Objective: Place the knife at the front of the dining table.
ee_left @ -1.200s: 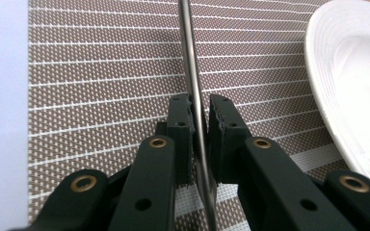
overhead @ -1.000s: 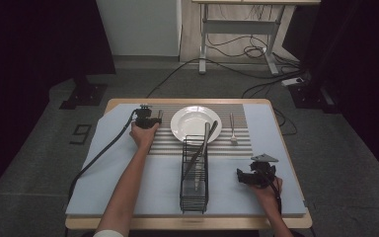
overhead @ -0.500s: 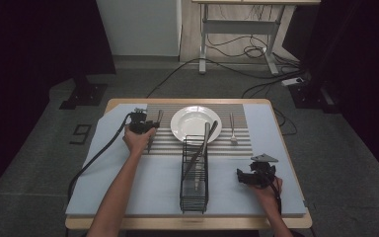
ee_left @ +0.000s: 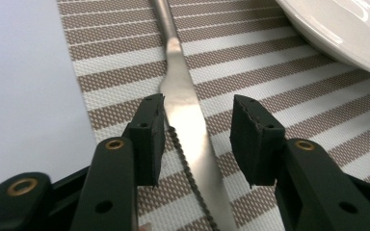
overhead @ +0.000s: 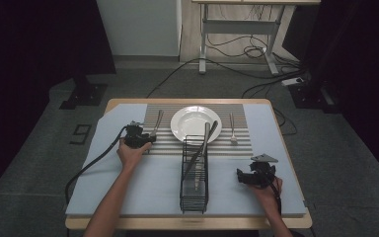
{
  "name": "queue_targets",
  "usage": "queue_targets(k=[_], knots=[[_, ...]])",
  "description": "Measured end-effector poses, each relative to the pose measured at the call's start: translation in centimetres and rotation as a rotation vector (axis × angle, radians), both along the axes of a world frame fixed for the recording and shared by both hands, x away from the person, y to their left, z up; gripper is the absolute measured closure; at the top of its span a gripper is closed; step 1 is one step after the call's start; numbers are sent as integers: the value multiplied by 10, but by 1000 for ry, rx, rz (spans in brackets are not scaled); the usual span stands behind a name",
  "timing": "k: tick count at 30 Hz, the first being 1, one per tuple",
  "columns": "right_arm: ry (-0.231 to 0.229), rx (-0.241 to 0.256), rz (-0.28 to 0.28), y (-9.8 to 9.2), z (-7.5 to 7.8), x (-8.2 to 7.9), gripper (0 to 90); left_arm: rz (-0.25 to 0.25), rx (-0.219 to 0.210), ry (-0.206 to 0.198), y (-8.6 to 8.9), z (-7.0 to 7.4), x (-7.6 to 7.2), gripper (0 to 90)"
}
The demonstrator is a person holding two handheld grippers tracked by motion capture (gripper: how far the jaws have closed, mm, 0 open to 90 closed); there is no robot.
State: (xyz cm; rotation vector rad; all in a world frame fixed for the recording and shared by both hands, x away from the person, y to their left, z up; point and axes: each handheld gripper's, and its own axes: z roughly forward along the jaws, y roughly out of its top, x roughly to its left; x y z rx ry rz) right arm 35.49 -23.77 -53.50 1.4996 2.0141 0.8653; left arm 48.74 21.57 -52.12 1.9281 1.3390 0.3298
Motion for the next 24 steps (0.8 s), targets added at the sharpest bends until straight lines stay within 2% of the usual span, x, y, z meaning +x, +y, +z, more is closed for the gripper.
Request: queue_targets(k=[10, 15, 20, 24], knots=[[1, 2, 0, 0, 0, 0, 84, -9, -31, -1, -4, -2, -2, 570], [0, 2, 0, 0, 0, 0, 84, -12, -31, -1, -4, -2, -2, 575], [2, 3, 1, 0, 0, 0, 84, -19, -14, -17, -3, 0, -5, 535], [2, 4, 2, 0, 0, 0, 84, -36, -32, -37, -2, 5, -10, 501]])
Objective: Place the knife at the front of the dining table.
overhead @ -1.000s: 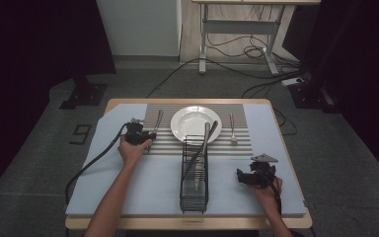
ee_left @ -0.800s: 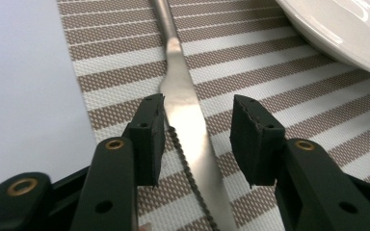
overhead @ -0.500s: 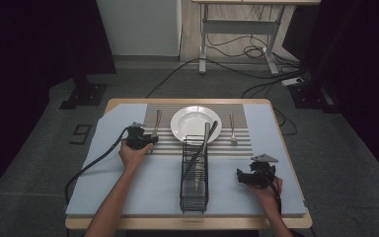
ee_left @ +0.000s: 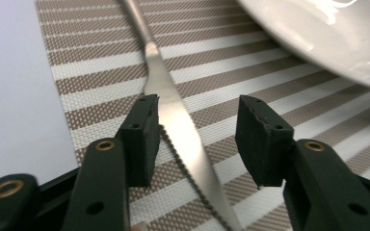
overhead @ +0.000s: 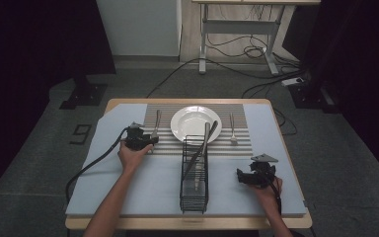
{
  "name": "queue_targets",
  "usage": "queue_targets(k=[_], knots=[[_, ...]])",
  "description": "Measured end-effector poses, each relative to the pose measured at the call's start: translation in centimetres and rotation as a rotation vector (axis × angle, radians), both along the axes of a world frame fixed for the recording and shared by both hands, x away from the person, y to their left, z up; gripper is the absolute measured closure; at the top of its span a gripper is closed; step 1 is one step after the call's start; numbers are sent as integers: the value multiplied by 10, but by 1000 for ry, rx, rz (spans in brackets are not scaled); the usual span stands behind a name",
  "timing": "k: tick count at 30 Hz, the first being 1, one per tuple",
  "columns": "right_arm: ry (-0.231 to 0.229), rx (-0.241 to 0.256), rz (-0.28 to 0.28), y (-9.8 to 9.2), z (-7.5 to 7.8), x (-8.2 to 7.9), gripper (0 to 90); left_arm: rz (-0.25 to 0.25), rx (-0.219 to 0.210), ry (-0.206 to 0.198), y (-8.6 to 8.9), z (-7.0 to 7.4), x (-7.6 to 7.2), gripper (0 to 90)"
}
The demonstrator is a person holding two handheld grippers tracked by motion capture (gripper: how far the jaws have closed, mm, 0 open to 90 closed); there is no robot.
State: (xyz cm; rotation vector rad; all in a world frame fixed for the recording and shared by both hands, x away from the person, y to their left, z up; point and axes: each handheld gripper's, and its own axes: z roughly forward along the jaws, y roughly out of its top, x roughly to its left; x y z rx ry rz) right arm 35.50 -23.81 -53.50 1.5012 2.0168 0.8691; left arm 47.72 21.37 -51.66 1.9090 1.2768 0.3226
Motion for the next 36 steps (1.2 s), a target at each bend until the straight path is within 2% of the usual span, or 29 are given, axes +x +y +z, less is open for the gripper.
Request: queue_targets(k=[4, 6, 8, 14, 16, 18, 24, 25, 26, 31, 34, 36], knots=[[0, 0, 0, 0, 0, 0, 84, -23, -11, -20, 1, 5, -6, 464], [0, 1, 0, 0, 0, 0, 84, -39, -9, -40, 3, 8, -12, 443], [1, 2, 0, 0, 0, 0, 83, -56, -28, -69, 6, 13, -21, 420], [1, 3, 0, 0, 0, 0, 83, -89, -29, -100, 9, 21, -36, 386], [1, 4, 0, 0, 0, 0, 84, -106, -32, -116, 10, 24, -46, 381], [1, 4, 0, 0, 0, 0, 84, -111, -30, -118, 11, 25, -48, 379], [0, 5, 0, -1, 0, 0, 84, -138, -45, -138, 14, 31, -72, 364], [0, 5, 0, -1, 0, 0, 84, -138, -45, -138, 14, 31, -72, 364], [0, 5, 0, -1, 0, 0, 84, -145, -47, -141, 15, 32, -80, 362], [0, 6, 0, -1, 0, 0, 85, -161, -52, -141, 16, 33, -93, 358], [0, 6, 0, -1, 0, 0, 85, -164, -84, -131, 20, 32, -104, 356], [0, 6, 0, -1, 0, 0, 85, -152, -87, -132, 25, 30, -111, 355]])
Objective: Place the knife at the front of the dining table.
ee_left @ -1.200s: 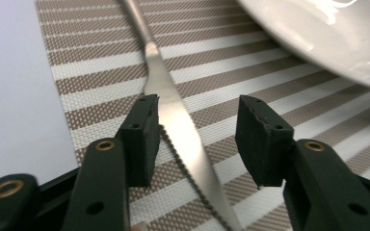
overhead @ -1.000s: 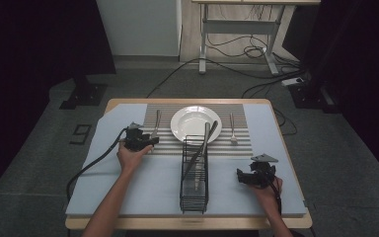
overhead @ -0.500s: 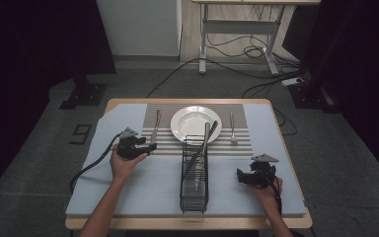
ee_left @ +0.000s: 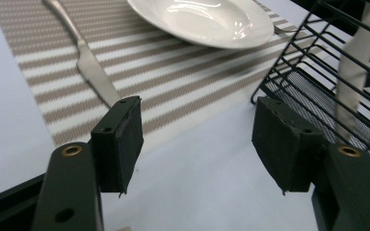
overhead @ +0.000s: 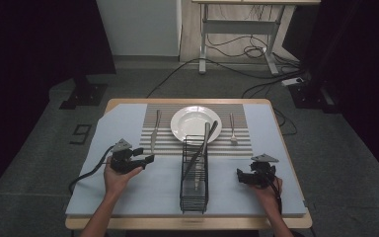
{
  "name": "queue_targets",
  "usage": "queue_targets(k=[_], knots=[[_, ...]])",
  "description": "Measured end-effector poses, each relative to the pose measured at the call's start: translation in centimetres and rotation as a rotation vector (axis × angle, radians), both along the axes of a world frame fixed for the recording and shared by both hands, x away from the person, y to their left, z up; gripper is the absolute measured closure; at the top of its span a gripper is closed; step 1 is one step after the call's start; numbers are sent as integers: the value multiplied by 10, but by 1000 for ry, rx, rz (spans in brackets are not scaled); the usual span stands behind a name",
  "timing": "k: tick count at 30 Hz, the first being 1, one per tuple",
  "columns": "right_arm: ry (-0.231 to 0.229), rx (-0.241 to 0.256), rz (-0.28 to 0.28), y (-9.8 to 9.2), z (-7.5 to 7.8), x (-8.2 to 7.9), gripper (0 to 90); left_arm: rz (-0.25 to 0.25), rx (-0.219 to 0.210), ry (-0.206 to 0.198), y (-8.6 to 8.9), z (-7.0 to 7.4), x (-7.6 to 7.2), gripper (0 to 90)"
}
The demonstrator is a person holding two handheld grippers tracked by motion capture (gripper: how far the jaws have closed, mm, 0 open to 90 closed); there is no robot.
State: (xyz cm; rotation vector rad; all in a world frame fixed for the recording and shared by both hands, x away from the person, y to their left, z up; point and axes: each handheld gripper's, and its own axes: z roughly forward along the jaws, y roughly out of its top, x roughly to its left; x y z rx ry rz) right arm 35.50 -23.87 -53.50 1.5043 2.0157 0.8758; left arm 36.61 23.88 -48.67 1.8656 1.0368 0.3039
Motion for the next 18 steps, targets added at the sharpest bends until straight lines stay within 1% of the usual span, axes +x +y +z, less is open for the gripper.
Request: queue_targets(k=[2, 5, 6, 8, 10, 12, 16, 18], knots=[[0, 0, 0, 0, 0, 0, 85, 10, 17, -10, 4, -1, -7, 354], [1, -1, 0, 0, 0, 0, 84, 14, -11, -3, 11, -4, -16, 356], [1, -1, 0, 0, 0, 0, 84, 16, -7, -1, 12, -5, -19, 355], [1, -1, 0, 0, 0, 0, 84, 16, 22, -6, 11, -7, -23, 353], [0, -1, 0, 0, 0, 0, 84, 2, 20, -3, 9, -9, -27, 353], [0, 0, 0, 0, 0, 0, 85, -8, 19, 1, 7, -11, -29, 352], [0, 3, 0, 0, 0, 0, 86, -14, 48, 11, 3, -17, -31, 349], [-1, 3, 0, 0, 0, 0, 86, -17, 49, 11, 3, -17, -31, 349]])
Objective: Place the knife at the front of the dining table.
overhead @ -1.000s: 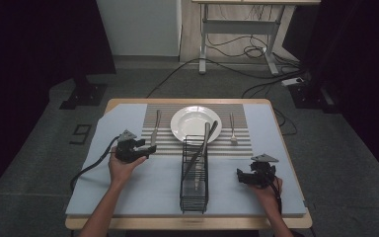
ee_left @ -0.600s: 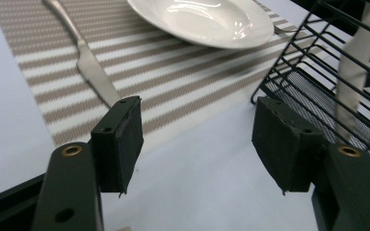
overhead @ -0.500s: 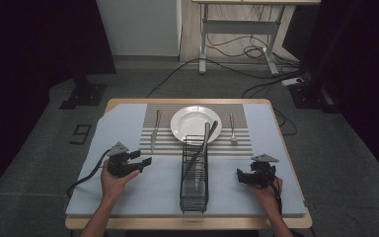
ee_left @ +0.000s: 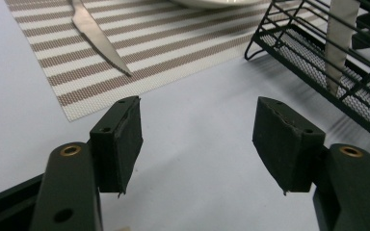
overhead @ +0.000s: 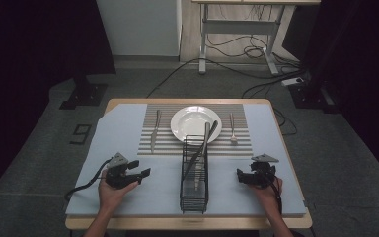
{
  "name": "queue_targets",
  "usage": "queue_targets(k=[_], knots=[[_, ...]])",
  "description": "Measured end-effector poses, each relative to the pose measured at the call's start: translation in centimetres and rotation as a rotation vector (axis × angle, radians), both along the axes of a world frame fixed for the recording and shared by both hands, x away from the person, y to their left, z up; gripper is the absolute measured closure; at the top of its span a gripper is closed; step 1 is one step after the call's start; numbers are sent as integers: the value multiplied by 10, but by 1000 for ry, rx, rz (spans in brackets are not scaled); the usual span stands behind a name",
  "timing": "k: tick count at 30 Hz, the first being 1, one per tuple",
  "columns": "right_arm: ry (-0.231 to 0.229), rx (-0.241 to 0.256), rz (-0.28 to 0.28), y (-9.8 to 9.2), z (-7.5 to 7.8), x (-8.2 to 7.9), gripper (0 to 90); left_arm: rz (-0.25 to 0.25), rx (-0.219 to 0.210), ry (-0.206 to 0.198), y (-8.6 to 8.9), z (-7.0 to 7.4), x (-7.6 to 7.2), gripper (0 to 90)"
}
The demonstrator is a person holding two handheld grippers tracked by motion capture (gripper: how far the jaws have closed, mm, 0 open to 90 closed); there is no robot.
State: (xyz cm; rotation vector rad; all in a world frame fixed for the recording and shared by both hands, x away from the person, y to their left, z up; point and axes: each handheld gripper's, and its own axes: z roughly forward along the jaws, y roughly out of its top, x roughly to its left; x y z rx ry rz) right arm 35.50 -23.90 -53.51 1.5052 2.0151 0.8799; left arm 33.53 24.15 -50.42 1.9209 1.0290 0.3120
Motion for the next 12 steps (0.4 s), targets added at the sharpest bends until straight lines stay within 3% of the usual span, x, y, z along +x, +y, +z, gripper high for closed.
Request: queue_targets(k=[8, 12], knots=[[0, -1, 0, 0, 0, 0, 85, 2, 14, -4, 0, -2, 0, 349], [1, 0, 0, 0, 0, 0, 85, 19, -37, 17, 8, -3, 2, 350]])
